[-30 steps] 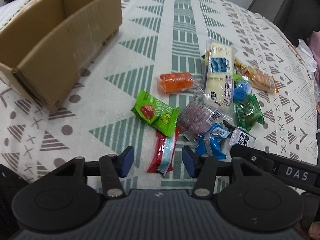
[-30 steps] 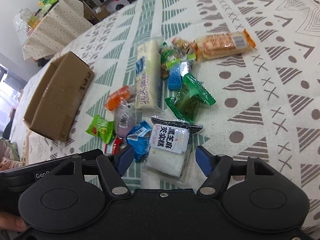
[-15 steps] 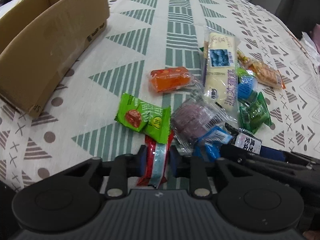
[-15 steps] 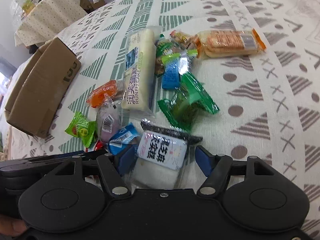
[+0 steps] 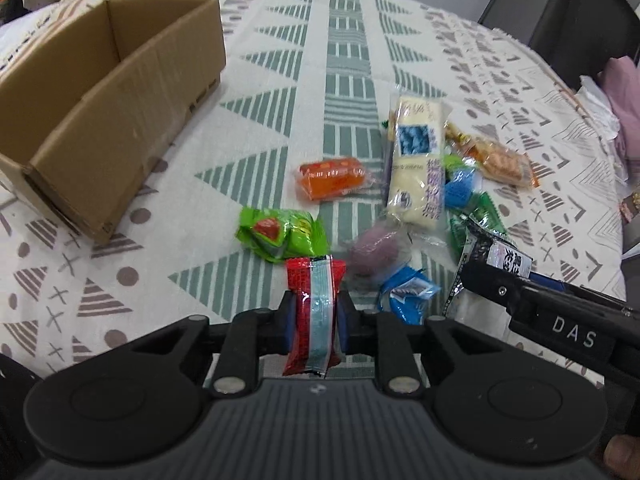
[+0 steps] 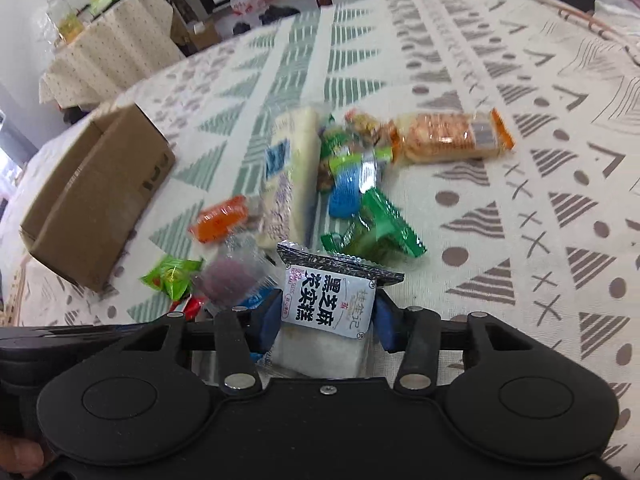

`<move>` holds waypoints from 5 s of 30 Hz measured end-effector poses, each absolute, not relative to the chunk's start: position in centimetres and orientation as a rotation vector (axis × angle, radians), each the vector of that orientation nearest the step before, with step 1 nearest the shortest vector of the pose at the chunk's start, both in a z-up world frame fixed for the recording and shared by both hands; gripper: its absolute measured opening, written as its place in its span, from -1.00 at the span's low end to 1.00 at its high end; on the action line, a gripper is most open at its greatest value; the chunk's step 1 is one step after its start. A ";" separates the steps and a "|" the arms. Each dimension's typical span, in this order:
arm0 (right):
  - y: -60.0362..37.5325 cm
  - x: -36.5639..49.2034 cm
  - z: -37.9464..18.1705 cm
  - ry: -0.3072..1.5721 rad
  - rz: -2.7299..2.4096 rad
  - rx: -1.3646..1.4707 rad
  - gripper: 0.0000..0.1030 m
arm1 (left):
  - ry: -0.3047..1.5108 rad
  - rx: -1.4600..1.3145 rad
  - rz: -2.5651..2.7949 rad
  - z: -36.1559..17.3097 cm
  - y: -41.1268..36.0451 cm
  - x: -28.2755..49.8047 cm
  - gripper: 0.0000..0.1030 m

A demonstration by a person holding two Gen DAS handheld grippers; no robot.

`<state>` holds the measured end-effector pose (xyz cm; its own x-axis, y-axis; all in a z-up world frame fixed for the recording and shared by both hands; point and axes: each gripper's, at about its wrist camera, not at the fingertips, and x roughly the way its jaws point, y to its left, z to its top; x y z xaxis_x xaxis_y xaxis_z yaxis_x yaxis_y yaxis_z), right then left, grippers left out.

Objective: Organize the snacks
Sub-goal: 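Carry both snacks over the cardboard box with both tools, then open both tools to drop the snacks into the box, then grasp the green candy with left tool while right tool grasps green wrapper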

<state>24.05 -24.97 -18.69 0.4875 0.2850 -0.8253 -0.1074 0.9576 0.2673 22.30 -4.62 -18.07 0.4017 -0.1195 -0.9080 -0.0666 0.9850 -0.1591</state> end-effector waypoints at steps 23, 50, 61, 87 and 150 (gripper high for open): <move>-24.2 20.5 -12.1 0.829 0.249 0.190 -0.12 | 1.013 -0.234 -0.015 -9.0 -0.4 20.2 -0.62; -15.3 22.6 -6.0 0.812 0.276 0.157 -0.12 | 0.925 -0.378 0.038 -5.8 10.8 22.0 -0.62; -9.8 25.0 -5.7 0.829 0.326 0.136 -0.12 | 0.927 -0.418 0.075 -7.0 15.9 25.1 -0.62; -2.2 29.0 -6.9 0.948 0.472 0.146 -0.12 | 1.086 -0.530 0.163 -12.4 20.5 26.6 -0.51; -23.1 22.3 -7.0 0.872 0.328 0.291 1.00 | 0.998 -0.374 0.228 -7.7 1.9 20.5 0.79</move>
